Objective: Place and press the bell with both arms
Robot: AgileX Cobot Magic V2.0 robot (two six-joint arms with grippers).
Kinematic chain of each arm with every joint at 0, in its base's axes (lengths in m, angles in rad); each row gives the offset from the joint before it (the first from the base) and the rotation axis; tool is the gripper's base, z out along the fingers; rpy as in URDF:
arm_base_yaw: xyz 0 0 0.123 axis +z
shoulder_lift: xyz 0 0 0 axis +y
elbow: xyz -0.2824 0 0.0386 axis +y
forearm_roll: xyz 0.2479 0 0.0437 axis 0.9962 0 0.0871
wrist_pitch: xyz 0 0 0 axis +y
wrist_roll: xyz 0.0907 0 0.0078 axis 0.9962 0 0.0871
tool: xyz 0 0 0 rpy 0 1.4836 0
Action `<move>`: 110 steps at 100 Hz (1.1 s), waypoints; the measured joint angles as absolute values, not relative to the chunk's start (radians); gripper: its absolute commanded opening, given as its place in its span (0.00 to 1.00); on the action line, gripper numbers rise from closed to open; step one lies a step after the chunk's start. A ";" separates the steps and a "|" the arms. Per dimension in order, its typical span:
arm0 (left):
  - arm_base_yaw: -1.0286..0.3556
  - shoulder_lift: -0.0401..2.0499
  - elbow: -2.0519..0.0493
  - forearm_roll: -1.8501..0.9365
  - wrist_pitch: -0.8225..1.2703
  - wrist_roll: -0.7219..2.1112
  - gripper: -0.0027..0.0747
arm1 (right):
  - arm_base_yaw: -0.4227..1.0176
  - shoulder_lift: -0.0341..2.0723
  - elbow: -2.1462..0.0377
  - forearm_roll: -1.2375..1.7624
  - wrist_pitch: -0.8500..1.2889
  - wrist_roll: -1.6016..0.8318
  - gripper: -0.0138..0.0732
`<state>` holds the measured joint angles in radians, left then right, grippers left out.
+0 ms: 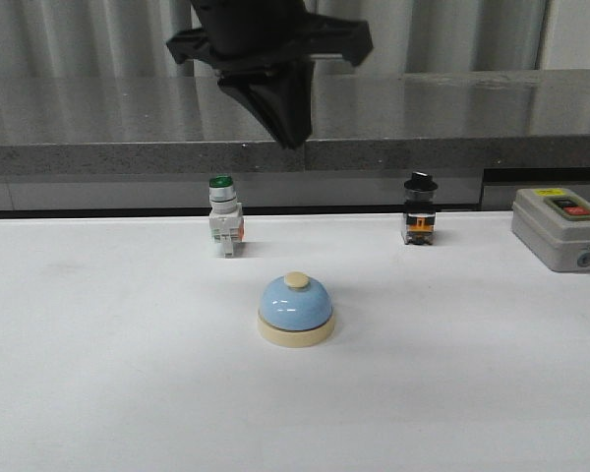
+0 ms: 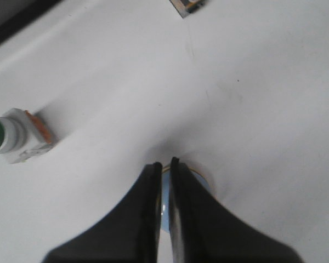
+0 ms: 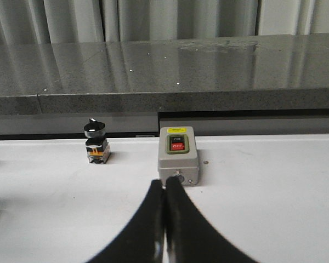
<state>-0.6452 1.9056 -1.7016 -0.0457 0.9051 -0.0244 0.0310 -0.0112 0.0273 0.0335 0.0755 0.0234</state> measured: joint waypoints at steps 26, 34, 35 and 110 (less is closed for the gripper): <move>-0.550 1.812 -1.702 -0.046 0.920 -0.046 0.01 | 0.031 -0.011 0.027 0.033 0.075 0.023 0.09; -0.505 1.787 -1.702 -0.046 0.924 -0.068 0.01 | 0.031 -0.011 0.027 0.033 0.075 0.023 0.09; -0.501 1.785 -1.702 -0.046 0.924 -0.072 0.01 | 0.031 -0.011 0.027 0.033 0.075 0.023 0.09; -0.101 1.384 -1.316 -0.027 0.886 -0.088 0.01 | 0.031 -0.011 0.027 0.033 0.075 0.023 0.09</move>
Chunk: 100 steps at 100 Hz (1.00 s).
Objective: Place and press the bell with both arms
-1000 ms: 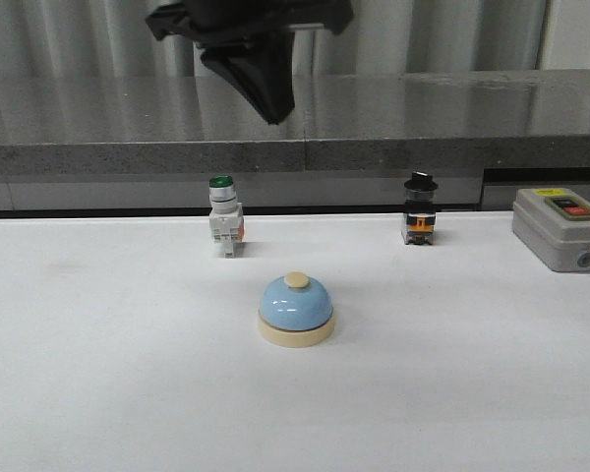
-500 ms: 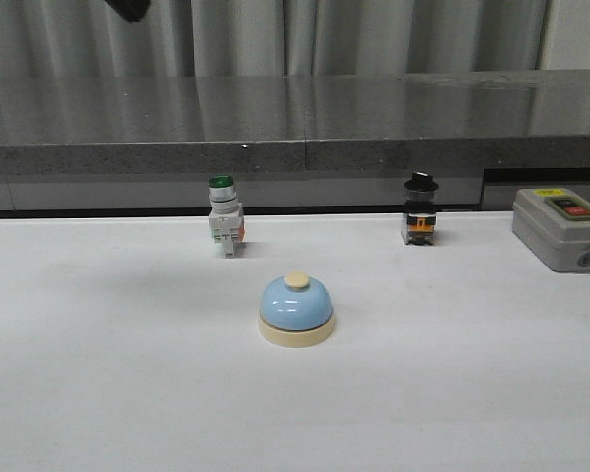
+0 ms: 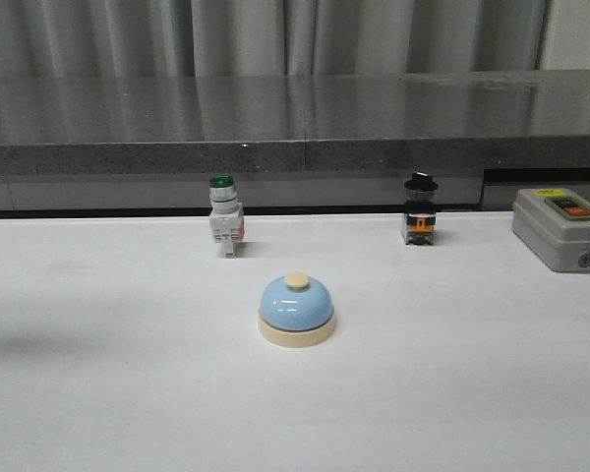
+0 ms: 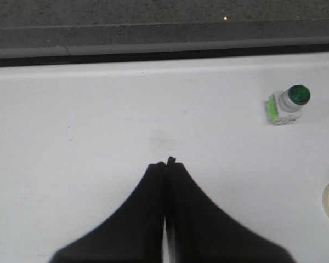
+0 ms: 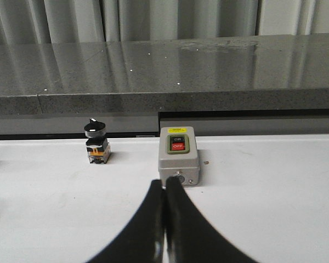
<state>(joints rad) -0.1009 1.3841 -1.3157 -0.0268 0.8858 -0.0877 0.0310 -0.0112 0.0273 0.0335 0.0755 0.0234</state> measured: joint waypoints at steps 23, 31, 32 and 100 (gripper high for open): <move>-0.017 1.190 -1.110 -0.025 0.821 -0.088 0.01 | 0.031 -0.011 0.027 0.033 0.075 0.023 0.09; -0.010 1.113 -1.030 -0.023 0.795 -0.088 0.01 | 0.031 -0.011 0.027 0.033 0.075 0.023 0.09; -0.008 1.106 -1.024 -0.023 0.793 -0.088 0.01 | 0.031 -0.011 0.027 0.033 0.075 0.023 0.09; -0.003 0.423 -0.530 -0.023 0.680 -0.088 0.01 | 0.031 -0.011 0.027 0.033 0.075 0.023 0.09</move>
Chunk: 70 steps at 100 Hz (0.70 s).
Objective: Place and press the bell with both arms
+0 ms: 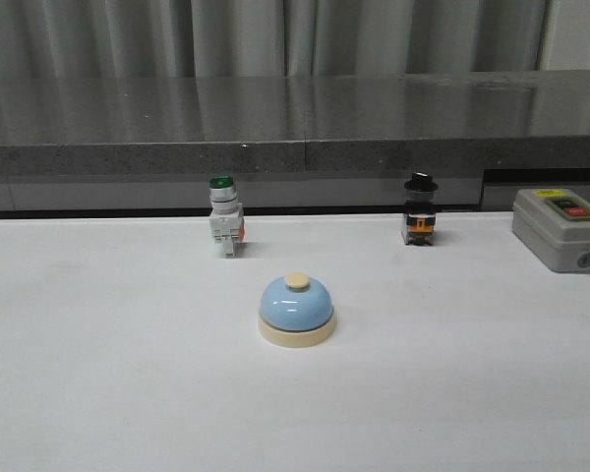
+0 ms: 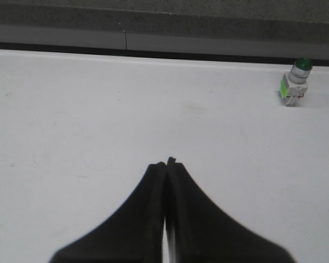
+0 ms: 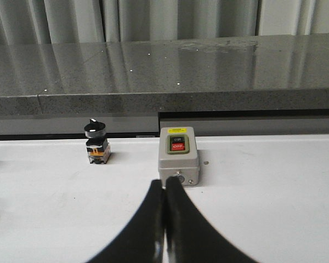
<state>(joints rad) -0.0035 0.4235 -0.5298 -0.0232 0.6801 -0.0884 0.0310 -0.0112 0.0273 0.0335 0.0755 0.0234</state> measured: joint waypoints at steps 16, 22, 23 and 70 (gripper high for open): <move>-0.003 0.258 -0.462 -0.023 0.683 -0.090 0.01 | 0.031 -0.011 0.027 0.033 0.075 0.023 0.09; -0.003 0.198 -0.442 -0.011 0.705 -0.090 0.01 | 0.031 -0.011 0.027 0.033 0.075 0.023 0.09; -0.003 0.191 -0.440 -0.009 0.707 -0.090 0.01 | 0.031 -0.011 0.027 0.033 0.075 0.023 0.09; -0.003 -0.005 -0.180 0.034 0.450 -0.090 0.01 | 0.031 -0.011 0.027 0.033 0.074 0.023 0.09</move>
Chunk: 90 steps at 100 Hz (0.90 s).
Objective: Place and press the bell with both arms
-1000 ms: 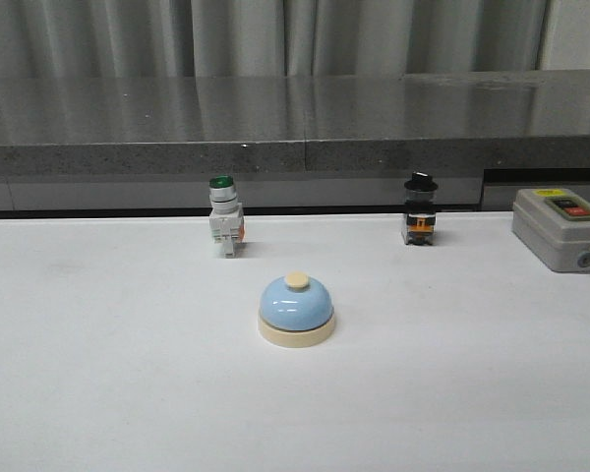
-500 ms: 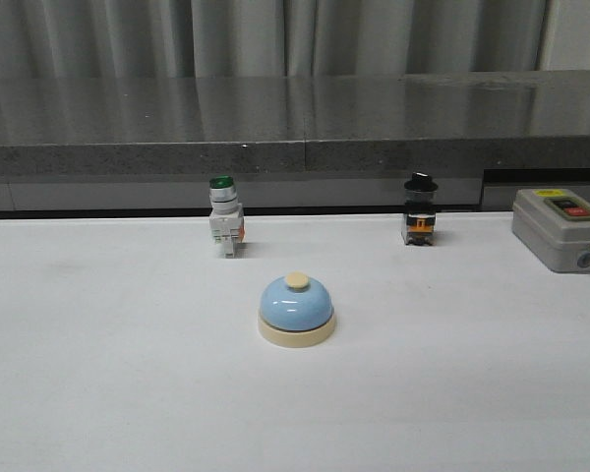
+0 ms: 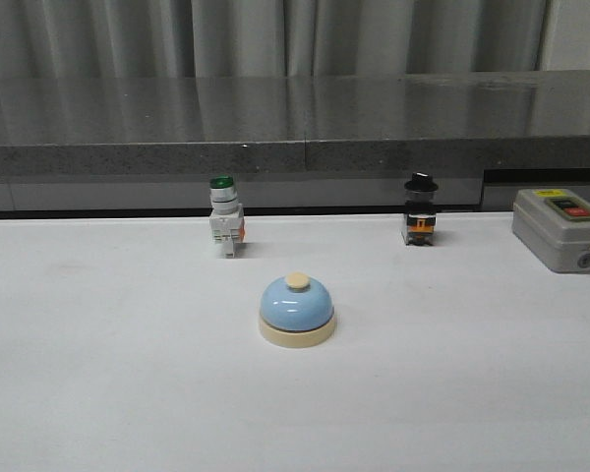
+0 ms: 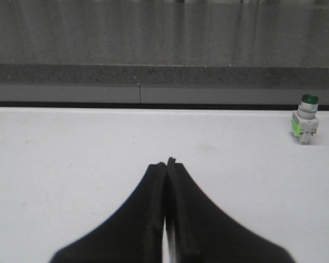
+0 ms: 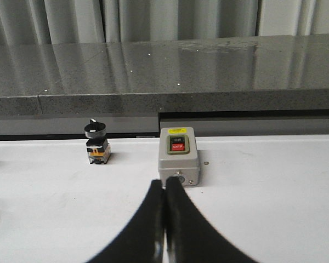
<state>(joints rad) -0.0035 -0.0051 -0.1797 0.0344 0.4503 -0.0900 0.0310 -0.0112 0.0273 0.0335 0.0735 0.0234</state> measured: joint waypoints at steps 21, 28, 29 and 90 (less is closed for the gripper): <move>-0.003 -0.005 0.001 0.052 0.124 -0.090 0.01 | 0.031 -0.011 0.027 0.033 0.074 0.023 0.09; -0.003 -0.005 0.001 0.053 0.074 -0.090 0.01 | 0.031 -0.011 0.027 0.033 0.074 0.023 0.09; -0.003 -0.005 0.001 0.053 0.071 -0.090 0.01 | 0.031 -0.011 0.027 0.033 0.074 0.023 0.09; -0.003 -0.005 0.001 0.055 0.040 -0.090 0.01 | 0.031 -0.011 0.027 0.033 0.074 0.023 0.09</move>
